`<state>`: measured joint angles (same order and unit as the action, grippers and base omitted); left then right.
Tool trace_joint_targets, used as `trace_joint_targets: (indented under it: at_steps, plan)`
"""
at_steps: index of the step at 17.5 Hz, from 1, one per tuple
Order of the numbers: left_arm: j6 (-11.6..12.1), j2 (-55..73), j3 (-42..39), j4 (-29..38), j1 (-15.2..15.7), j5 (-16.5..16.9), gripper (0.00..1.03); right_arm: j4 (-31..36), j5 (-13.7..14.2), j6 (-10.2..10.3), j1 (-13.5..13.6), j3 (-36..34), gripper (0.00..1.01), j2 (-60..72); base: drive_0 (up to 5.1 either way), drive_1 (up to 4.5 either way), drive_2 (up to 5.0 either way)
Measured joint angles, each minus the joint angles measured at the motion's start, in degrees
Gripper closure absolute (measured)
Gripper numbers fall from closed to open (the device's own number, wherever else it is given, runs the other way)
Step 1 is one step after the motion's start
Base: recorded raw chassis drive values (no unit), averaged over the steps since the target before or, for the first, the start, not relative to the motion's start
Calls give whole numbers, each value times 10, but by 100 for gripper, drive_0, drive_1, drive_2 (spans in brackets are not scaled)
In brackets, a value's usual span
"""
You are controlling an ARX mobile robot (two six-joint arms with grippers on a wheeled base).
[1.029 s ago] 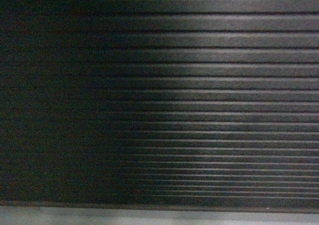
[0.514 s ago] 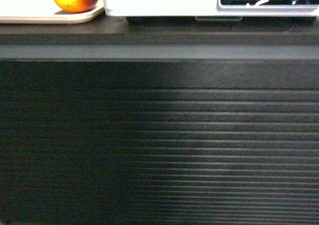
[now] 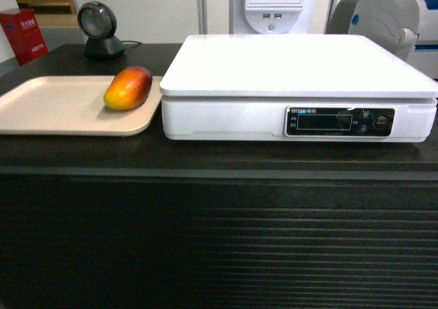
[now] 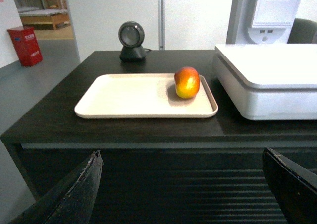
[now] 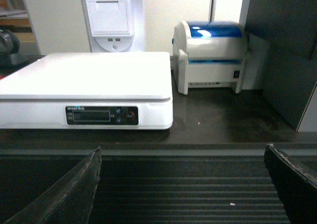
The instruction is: Place dark red mango on scale at checkout
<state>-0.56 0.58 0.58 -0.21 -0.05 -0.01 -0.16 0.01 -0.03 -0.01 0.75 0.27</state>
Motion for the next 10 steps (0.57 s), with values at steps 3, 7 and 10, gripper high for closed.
trace_joint_targets:
  at_steps: [3,7,10]
  plan:
    - [0,0,0,2,0,-1,5,2,-1,0,0,0,3,0,0,0,0]
    - [0,0,0,1,0,0,5,0,0,0,0,0,3,0,0,0,0]
    - [0,0,0,0,0,0,5,0,0,0,0,0,3,0,0,0,0]
